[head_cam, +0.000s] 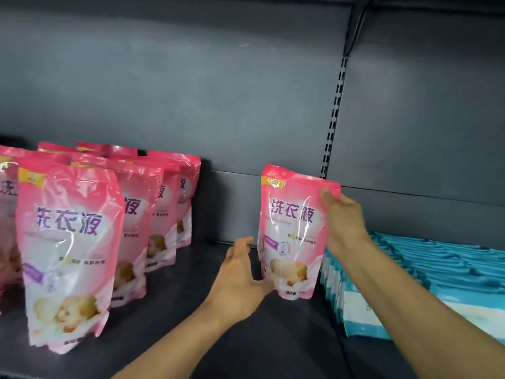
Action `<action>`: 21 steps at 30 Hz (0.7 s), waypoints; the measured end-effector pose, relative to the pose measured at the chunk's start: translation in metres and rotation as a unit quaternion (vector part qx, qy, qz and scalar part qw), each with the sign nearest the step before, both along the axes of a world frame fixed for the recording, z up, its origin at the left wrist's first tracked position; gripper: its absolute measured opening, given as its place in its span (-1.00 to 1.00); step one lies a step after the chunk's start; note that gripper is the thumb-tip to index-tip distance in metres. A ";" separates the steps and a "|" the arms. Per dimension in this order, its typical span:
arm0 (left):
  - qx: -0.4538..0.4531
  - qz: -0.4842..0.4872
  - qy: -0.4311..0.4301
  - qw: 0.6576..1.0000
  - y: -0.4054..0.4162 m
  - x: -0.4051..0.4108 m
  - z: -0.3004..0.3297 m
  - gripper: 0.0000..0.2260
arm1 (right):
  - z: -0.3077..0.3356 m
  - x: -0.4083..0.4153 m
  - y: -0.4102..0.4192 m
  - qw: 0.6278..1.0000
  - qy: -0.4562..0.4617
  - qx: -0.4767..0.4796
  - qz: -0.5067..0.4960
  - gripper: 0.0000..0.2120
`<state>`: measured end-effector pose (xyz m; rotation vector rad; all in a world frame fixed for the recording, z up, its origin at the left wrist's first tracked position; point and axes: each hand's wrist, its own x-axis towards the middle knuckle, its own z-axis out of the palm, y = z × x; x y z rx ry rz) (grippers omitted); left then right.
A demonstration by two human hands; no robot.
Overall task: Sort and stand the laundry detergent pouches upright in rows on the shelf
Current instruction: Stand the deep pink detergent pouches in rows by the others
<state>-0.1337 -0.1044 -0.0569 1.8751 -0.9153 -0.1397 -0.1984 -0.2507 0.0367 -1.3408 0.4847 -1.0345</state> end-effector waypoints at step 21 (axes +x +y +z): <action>-0.041 0.135 0.029 0.990 0.061 0.030 -0.024 0.14 | -0.009 0.050 0.098 0.994 -0.043 -0.019 0.101 -0.85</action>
